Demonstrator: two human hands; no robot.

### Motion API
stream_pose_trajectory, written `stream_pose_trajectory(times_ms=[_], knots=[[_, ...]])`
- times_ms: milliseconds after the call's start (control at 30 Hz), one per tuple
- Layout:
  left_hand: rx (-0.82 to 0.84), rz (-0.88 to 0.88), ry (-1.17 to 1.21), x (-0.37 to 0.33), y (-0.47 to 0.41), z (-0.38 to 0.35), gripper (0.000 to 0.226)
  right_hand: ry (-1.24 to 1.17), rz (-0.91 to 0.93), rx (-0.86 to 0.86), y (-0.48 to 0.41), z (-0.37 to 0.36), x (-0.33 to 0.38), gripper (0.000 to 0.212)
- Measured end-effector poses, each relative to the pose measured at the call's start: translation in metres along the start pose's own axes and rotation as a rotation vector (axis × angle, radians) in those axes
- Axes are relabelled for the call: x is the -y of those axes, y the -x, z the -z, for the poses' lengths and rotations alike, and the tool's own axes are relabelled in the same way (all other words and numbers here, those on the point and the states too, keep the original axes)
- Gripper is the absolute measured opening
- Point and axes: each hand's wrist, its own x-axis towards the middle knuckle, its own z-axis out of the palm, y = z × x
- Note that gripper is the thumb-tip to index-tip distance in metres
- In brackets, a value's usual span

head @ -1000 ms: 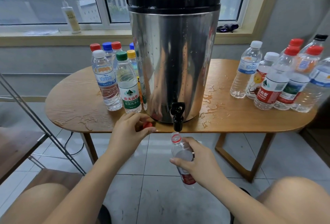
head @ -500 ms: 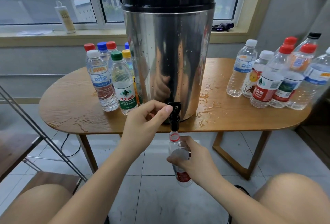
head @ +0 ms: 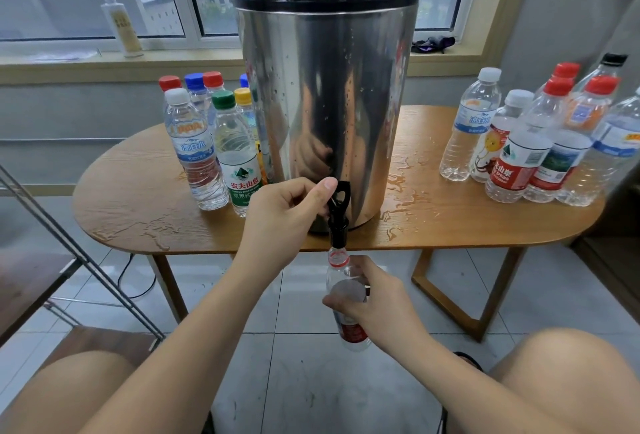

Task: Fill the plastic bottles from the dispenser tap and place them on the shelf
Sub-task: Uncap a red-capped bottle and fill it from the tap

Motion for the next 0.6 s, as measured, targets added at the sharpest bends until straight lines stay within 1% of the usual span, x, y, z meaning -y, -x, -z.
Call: stream_pose_trajectory(times_ms=[67,167,300,467,600], knots=[[-0.006,0.02,-0.004,-0.0003,-0.002,-0.0013,0.049,-0.004,0.002,-0.002,0.0004,-0.0005,-0.0013,0.076],[-0.02,0.05,-0.008,-0.0007,-0.004,-0.0042,0.047,-0.011,-0.002,0.0,0.0002,-0.0011,-0.0013,0.078],[-0.008,0.086,0.061,0.0036,-0.0036,-0.0044,0.047,-0.003,-0.003,-0.002,-0.0003,-0.0016,-0.0023,0.079],[0.014,0.19,0.147,0.0039,-0.0028,-0.0049,0.045,0.01,0.0,-0.007,-0.0001,-0.0027,-0.0013,0.078],[0.004,0.193,0.172,0.0039,-0.0024,-0.0059,0.046,0.011,-0.013,-0.001,-0.0008,-0.0026,0.0,0.077]])
